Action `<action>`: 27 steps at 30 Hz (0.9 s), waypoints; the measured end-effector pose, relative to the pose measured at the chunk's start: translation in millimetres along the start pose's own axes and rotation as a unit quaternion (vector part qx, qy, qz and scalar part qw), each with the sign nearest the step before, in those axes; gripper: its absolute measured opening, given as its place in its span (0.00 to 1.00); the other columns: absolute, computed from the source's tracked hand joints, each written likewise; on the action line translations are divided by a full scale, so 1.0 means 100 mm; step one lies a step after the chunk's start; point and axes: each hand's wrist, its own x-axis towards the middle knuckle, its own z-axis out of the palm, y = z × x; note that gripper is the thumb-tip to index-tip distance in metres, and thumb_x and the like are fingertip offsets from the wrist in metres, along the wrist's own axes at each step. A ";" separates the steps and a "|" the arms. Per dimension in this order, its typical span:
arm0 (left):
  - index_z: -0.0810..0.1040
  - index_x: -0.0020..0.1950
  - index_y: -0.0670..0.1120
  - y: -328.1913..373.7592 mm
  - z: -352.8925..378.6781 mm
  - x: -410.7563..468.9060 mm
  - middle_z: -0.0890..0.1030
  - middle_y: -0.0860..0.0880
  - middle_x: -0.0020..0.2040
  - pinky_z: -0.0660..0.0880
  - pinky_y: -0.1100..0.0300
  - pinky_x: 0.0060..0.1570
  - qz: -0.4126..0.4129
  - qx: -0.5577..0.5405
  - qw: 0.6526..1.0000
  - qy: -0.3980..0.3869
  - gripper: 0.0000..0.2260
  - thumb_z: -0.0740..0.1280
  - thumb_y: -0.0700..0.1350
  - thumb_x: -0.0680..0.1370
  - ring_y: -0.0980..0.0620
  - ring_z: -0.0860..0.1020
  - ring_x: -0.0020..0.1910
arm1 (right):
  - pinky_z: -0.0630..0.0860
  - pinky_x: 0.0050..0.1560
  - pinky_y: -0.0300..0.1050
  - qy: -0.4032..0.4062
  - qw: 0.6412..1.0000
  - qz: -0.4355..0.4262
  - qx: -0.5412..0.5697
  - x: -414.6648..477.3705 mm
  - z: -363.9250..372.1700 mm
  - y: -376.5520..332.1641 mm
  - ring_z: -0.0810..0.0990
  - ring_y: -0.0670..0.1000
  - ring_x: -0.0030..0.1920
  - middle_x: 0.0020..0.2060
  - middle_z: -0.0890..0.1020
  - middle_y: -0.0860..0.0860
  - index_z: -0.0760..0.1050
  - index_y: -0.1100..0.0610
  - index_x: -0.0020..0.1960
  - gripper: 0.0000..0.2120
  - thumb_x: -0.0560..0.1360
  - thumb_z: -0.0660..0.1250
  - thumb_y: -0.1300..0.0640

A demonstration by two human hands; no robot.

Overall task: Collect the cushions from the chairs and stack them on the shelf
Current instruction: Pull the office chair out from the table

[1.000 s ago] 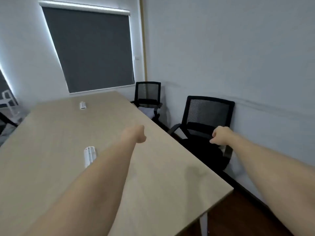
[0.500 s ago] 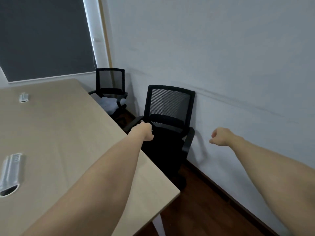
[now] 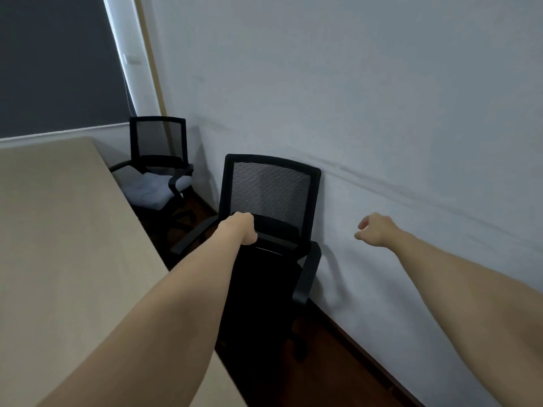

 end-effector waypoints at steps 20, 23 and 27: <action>0.67 0.72 0.43 1.07 0.49 2.45 0.73 0.42 0.68 0.74 0.51 0.62 -0.150 -0.093 0.983 -0.054 0.23 0.64 0.47 0.78 0.41 0.74 0.65 | 0.70 0.64 0.48 -0.062 0.986 -0.135 0.075 3.40 -0.21 -0.22 0.73 0.59 0.65 0.65 0.75 0.60 0.72 0.61 0.67 0.21 0.75 0.65 0.59; 0.67 0.73 0.43 1.08 0.71 2.77 0.72 0.41 0.69 0.74 0.50 0.63 -0.166 -0.102 0.978 -0.080 0.24 0.65 0.47 0.77 0.40 0.73 0.66 | 0.71 0.60 0.44 -0.070 0.982 -0.162 0.070 3.77 -0.07 -0.42 0.74 0.59 0.64 0.64 0.76 0.60 0.71 0.60 0.68 0.21 0.75 0.65 0.61; 0.67 0.73 0.43 1.03 1.07 3.24 0.72 0.42 0.69 0.73 0.49 0.65 -0.166 -0.107 0.974 -0.109 0.24 0.65 0.46 0.77 0.41 0.73 0.67 | 0.72 0.60 0.47 -0.038 0.977 -0.203 0.045 4.25 0.16 -0.68 0.75 0.60 0.63 0.63 0.77 0.60 0.71 0.62 0.67 0.21 0.74 0.64 0.63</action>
